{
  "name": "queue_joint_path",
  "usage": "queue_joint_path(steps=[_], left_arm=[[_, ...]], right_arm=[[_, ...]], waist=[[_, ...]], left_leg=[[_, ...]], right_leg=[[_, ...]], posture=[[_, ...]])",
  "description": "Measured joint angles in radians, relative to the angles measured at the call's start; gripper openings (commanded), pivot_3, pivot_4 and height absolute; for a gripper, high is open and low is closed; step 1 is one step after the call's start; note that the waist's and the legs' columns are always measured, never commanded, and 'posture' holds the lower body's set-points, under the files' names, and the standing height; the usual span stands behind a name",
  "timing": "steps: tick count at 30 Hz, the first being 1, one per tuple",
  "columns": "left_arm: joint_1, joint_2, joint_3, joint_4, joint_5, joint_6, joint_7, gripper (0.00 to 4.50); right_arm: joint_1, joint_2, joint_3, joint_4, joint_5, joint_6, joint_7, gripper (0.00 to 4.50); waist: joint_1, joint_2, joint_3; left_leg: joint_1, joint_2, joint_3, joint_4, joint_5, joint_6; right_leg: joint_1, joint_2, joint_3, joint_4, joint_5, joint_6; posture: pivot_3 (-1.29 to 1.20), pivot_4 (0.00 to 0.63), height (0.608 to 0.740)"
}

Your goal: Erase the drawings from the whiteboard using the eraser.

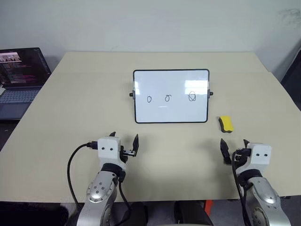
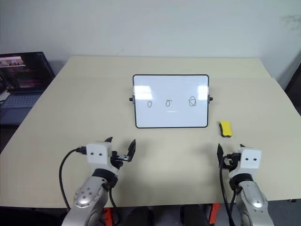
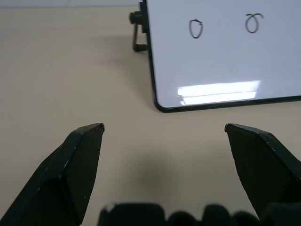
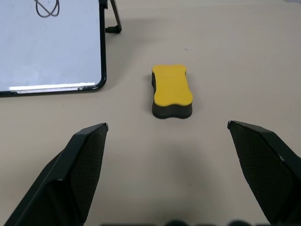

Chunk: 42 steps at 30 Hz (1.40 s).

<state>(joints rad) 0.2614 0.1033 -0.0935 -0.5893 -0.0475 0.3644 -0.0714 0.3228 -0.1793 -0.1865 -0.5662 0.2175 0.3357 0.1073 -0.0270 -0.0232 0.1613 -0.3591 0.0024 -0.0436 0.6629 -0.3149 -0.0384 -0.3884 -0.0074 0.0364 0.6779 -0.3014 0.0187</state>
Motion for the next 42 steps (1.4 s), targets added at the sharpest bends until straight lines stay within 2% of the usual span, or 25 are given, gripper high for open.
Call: queue_joint_path(steps=[5, 15, 20, 23, 26, 30, 38, 42], left_arm=[[-0.007, -0.010, -0.010, 0.004, 0.003, -0.010, 0.000, 4.50], [-0.042, 0.021, 0.022, 0.027, 0.012, -0.033, -0.018, 4.50], [-0.075, 0.041, 0.060, 0.049, -0.050, -0.048, -0.081, 4.50], [-0.115, 0.092, 0.080, 0.038, -0.112, -0.017, -0.146, 4.50], [-0.190, 0.148, 0.153, 0.037, -0.181, 0.022, -0.192, 4.50], [-0.322, 0.241, 0.216, 0.031, -0.306, 0.143, -0.269, 4.50], [-0.462, 0.471, 0.218, 0.036, -0.461, 0.318, -0.454, 4.50], [-0.476, 0.555, 0.216, 0.041, -0.465, 0.339, -0.520, 4.50]], right_arm=[[-0.025, -0.005, -0.025, 0.000, 0.003, 0.022, -0.006, 4.46], [-0.014, 0.019, 0.017, 0.004, -0.022, 0.021, -0.011, 4.46], [-0.010, 0.044, 0.025, 0.025, -0.036, 0.020, -0.018, 4.46], [0.000, 0.043, 0.021, 0.022, -0.032, 0.021, -0.011, 4.46], [0.003, 0.046, 0.023, 0.022, -0.028, 0.021, -0.005, 4.46], [-0.047, 0.043, 0.021, 0.032, -0.025, 0.028, 0.000, 4.46], [-0.133, 0.030, 0.017, 0.060, -0.017, 0.103, -0.016, 4.46], [-0.172, 0.030, 0.015, 0.065, -0.020, 0.123, -0.030, 4.46]], waist=[[-0.001, 0.000, 0.000], [0.000, 0.000, 0.000], [0.000, 0.001, 0.000], [0.000, 0.001, 0.000], [0.000, 0.001, 0.000], [-0.001, 0.001, 0.000], [-0.003, 0.002, 0.000], [-0.002, 0.002, 0.001]], left_leg=[[0.000, 0.000, 0.000, 0.000, 0.000, 0.000], [0.000, 0.000, -0.001, 0.000, 0.000, 0.000], [0.001, -0.001, -0.001, 0.001, 0.000, 0.000], [0.001, -0.001, -0.002, 0.000, 0.000, 0.000], [0.002, -0.001, -0.003, 0.000, 0.000, 0.000], [0.002, -0.001, -0.003, 0.001, 0.000, 0.000], [0.002, -0.001, -0.004, 0.000, 0.000, -0.001], [0.002, -0.001, -0.004, 0.000, 0.000, -0.001]], right_leg=[[0.000, 0.000, 0.000, 0.000, 0.000, 0.000], [0.000, 0.000, -0.001, 0.000, 0.000, 0.000], [0.000, -0.001, -0.001, 0.000, 0.000, 0.000], [0.000, -0.001, -0.002, 0.000, 0.000, 0.000], [0.000, -0.001, -0.003, 0.001, 0.000, 0.000], [0.000, -0.001, -0.003, 0.001, 0.000, 0.000], [-0.001, -0.001, -0.003, 0.000, -0.001, 0.000], [-0.001, -0.001, -0.003, 0.001, -0.001, -0.001]], posture=[[0.00, 0.150, 0.740], [0.00, 0.150, 0.740], [0.00, 0.150, 0.740], [0.00, 0.150, 0.740], [0.00, 0.150, 0.740], [0.00, 0.150, 0.740], [0.00, 0.150, 0.740], [0.00, 0.150, 0.740]])
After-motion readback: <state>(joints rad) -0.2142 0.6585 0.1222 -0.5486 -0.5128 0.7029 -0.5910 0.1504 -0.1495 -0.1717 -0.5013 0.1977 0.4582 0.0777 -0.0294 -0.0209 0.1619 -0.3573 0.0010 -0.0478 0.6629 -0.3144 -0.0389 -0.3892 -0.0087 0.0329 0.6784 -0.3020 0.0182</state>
